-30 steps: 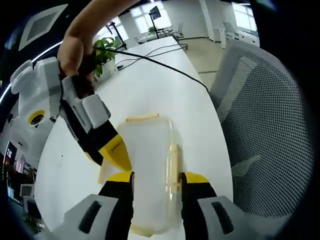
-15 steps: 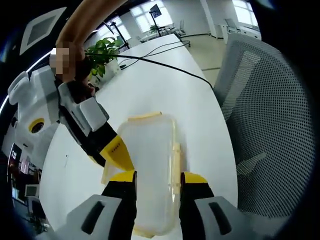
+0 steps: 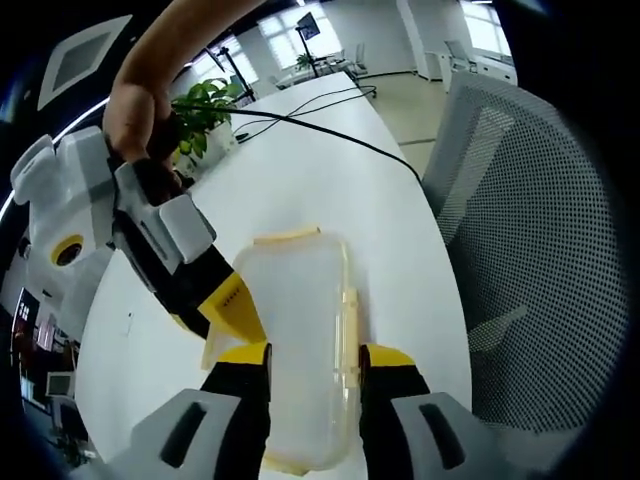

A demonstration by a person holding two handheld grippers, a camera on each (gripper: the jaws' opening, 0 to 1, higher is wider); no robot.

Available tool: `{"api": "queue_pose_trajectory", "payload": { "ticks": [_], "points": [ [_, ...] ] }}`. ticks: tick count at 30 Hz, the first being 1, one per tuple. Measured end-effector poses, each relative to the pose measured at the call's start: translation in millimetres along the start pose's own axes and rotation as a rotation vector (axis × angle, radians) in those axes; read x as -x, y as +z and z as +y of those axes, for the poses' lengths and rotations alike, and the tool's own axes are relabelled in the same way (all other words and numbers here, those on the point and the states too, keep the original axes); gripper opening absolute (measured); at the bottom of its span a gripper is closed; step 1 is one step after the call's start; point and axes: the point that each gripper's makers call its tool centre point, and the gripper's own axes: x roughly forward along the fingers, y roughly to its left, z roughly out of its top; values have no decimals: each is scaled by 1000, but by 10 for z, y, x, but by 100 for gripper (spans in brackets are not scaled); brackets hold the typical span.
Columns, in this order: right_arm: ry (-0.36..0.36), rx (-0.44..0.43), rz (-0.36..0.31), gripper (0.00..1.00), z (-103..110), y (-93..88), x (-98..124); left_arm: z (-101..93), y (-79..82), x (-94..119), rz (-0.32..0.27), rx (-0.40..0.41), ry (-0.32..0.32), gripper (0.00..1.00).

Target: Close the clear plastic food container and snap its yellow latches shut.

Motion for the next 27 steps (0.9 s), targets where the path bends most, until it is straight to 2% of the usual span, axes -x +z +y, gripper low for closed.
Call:
{"api": "queue_pose_trajectory", "payload": {
  "ticks": [9,16,27],
  "points": [
    [-30,22,0,34,9,12,1,5,5,1,0,0,11,29],
    [-63,24,1,36,-11,-7,21,19,-17,46,9,20,18,35],
    [-99,29,-49,41,34,22,97,42,-28,182,-19,78,32,38]
  ]
}}
